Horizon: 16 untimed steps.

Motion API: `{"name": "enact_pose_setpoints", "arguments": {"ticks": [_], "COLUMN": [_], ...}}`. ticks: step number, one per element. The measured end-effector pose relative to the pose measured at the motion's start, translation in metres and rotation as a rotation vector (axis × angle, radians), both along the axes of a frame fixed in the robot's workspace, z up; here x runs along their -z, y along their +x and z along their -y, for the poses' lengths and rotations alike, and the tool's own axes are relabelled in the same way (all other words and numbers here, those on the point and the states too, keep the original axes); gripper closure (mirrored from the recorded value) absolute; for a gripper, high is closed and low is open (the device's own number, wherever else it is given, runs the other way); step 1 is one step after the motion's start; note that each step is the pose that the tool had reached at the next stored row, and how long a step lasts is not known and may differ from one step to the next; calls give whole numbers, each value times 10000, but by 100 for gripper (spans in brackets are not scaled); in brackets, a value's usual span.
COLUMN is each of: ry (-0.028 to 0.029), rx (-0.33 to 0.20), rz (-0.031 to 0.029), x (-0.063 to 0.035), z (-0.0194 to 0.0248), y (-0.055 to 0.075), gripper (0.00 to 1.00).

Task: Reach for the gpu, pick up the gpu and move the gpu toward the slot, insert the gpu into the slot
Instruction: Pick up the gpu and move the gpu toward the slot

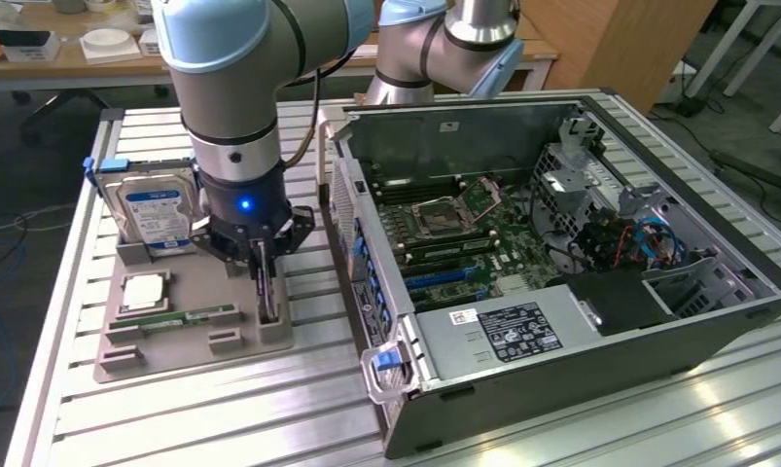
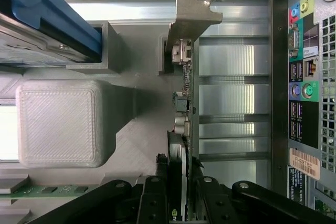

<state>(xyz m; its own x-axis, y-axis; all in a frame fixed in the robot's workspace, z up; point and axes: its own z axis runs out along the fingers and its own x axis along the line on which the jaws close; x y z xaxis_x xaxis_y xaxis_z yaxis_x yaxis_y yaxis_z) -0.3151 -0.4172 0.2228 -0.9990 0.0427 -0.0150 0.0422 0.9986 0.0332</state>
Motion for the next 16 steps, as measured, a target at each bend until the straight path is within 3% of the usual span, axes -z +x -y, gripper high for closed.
{"name": "enact_pose_setpoints", "arguments": {"ticks": [12, 16], "ry": [8, 11], "rx": [1, 1], "rz": [3, 1], "x": [-3, -57], "z": [-1, 0], "y": [0, 0], "gripper": [74, 74]}}
